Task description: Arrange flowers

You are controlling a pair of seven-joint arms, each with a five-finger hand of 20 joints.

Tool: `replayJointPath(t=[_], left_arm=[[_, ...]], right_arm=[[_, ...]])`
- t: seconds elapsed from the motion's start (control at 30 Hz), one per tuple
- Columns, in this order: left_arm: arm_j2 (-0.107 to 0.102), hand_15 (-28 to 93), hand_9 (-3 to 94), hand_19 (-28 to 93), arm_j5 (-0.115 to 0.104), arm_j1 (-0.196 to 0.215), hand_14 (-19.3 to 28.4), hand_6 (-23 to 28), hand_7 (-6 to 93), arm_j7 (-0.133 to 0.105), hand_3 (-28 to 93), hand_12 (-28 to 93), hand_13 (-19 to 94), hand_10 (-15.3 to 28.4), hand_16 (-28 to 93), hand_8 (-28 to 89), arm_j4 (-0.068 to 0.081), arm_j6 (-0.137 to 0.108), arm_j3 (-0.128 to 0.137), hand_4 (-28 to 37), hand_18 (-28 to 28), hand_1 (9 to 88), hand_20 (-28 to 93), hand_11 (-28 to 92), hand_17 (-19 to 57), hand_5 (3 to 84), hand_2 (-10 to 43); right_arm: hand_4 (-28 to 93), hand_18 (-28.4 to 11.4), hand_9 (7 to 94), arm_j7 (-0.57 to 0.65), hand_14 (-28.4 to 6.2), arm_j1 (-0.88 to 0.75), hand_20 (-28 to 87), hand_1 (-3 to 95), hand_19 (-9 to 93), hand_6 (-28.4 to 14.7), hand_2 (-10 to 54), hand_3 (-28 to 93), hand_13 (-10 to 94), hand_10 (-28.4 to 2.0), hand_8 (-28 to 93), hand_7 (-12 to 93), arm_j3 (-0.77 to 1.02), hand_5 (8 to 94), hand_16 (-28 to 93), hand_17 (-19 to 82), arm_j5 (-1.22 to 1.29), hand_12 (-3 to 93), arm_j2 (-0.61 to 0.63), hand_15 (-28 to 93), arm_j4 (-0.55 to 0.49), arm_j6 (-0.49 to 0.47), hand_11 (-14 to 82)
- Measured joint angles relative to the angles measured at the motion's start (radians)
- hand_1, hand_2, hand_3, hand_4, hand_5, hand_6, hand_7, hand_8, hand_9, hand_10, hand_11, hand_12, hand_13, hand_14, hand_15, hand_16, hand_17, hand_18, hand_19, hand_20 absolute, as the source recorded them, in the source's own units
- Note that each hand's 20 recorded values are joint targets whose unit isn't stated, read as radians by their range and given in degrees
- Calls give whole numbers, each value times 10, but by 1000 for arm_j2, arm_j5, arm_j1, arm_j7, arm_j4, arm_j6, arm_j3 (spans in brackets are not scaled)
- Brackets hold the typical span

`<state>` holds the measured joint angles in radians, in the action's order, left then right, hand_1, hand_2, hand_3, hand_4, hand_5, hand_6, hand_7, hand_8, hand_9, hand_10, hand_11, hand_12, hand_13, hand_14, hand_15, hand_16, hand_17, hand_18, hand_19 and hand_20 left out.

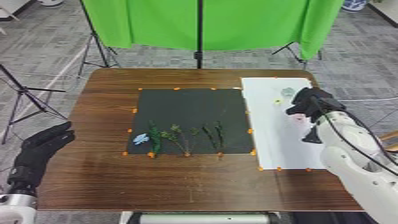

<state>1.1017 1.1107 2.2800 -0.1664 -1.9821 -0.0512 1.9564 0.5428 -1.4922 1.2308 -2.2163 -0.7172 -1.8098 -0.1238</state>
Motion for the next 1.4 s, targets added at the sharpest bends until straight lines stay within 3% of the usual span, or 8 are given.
replayJointPath(t=[0.27, 0.43, 0.53, 0.67, 0.8, 0.9, 1.23, 1.4], left_arm=[[5, 164, 438, 153, 1, 4, 177, 59, 112, 12, 649, 106, 369, 140, 1, -61, -3, 21, 7, -98, 136, 366, 233, 185, 129, 460, -15], [7, 163, 437, 150, 1, 6, 178, 60, 109, 17, 649, 107, 368, 140, 2, -61, -4, 31, 11, -98, 135, 365, 231, 184, 128, 460, -15], [8, 162, 437, 150, 1, 7, 178, 59, 108, 18, 649, 108, 368, 139, 2, -60, -4, 34, 13, -99, 135, 365, 231, 184, 128, 461, -15], [9, 162, 436, 150, 1, 8, 178, 60, 108, 20, 648, 108, 368, 140, 2, -60, -4, 36, 13, -100, 136, 365, 231, 183, 127, 460, -15], [9, 162, 437, 150, 1, 8, 178, 60, 107, 23, 648, 108, 369, 140, 2, -60, -4, 38, 13, -101, 136, 364, 230, 183, 126, 460, -14], [9, 162, 437, 150, 1, 8, 178, 59, 108, 25, 648, 108, 369, 140, 2, -60, -4, 38, 14, -102, 136, 364, 230, 183, 126, 460, -14], [8, 163, 439, 150, -1, 18, 177, 60, 108, 32, 646, 108, 370, 142, 3, -59, -9, 39, 25, -103, 136, 362, 229, 185, 126, 462, -10], [-1, 167, 440, 151, -2, 16, 178, 60, 108, 30, 647, 108, 372, 142, 3, -59, -8, 38, 21, -104, 136, 360, 229, 186, 126, 462, -9]], right_arm=[[-149, -170, 652, 12, -43, -7, 564, 352, 932, 17, -95, 673, 857, -143, -98, 162, -1, 587, 286, 569, -19, 186, 3, 618, 29, -28, 123], [-160, -165, 677, 21, -29, -14, 560, 416, 932, 30, -95, 686, 867, -139, -107, 184, -8, 602, 283, 574, -20, 182, 3, 617, 40, -45, 128], [-193, -155, 720, 22, -13, -14, 557, 526, 932, 38, -95, 658, 885, -115, -37, 216, -24, 637, 289, 587, -15, 190, 2, 607, 53, -38, 130], [-194, -152, 819, 22, -4, -14, 583, 607, 932, 34, -95, 590, 908, -93, 1, 231, -49, 716, 299, 612, -6, 297, 2, 614, 70, 39, 46], [-199, -152, 874, 21, 0, -17, 604, 631, 932, 31, -95, 581, 919, -82, 42, 254, -81, 776, 306, 625, 4, 333, 2, 626, 84, 187, 58], [-200, -151, 884, 18, 0, -25, 614, 637, 932, 24, -95, 580, 922, -81, 48, 254, -87, 793, 310, 631, 10, 344, 3, 633, 84, 245, 60], [-194, -150, 892, 36, 3, -18, 629, 641, 932, 18, -95, 578, 924, -84, 59, 244, -63, 801, 314, 639, 19, 352, 26, 641, -15, 273, 61], [-193, -149, 893, 33, 3, 123, 634, 642, 932, 19, -95, 579, 923, -84, 63, 240, -153, 804, 316, 640, 19, 354, 37, 643, -56, 303, 61]])
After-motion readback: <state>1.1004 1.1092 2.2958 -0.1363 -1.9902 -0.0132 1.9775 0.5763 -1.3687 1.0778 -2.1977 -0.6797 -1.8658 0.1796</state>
